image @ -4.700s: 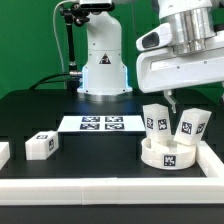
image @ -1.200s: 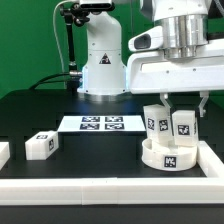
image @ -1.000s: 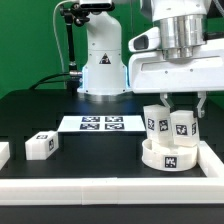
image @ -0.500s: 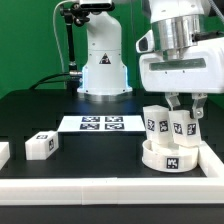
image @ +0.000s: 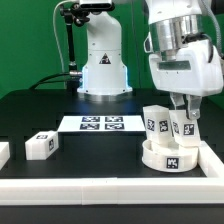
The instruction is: Assemble stool
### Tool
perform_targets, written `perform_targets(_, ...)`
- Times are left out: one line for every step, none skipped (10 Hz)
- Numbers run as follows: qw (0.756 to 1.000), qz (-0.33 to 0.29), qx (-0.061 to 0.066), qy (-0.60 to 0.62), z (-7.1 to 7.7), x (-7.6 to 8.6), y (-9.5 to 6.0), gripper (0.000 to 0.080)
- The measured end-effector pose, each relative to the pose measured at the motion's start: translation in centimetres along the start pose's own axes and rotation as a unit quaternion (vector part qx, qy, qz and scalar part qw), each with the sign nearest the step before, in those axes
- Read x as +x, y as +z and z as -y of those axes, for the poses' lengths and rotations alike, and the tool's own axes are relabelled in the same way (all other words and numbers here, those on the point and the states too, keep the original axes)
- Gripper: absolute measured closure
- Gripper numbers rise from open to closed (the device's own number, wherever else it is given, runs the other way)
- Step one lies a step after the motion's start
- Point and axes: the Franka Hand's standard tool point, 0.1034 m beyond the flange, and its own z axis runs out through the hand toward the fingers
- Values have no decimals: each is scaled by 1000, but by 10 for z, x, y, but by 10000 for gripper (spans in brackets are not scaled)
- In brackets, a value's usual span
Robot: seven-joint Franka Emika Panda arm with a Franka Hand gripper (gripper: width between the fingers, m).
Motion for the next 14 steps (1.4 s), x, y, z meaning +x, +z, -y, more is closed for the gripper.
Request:
perform_targets(1000,3,1,31,0,0,0,462)
perform_targets(998,5,2,60,0,0,0,462)
perform_targets(995,7,2,99,0,-1,0,462)
perform_targets(993,9,2,122,-1,-1,0,462)
perform_targets(988,11,2,156,-1,-1,0,462)
perform_targets(985,12,2,172,-1,0,0,462)
perform_targets(984,13,3,177,0,1,0,462)
perform_targets(975,17,3,222,-1,-1,0,462)
perform_targets(974,17,3,227,-1,0,0,462)
perform_targets(975,17,3,222,-1,-1,0,462)
perform_targets(978,18,0,207,-1,-2,0,363)
perform_targets(985,24,-4,169,3,-3,-4,232)
perform_targets(989,27,1,145,7,-1,-9,175)
perform_targets(988,31,6,154,10,1,-14,175)
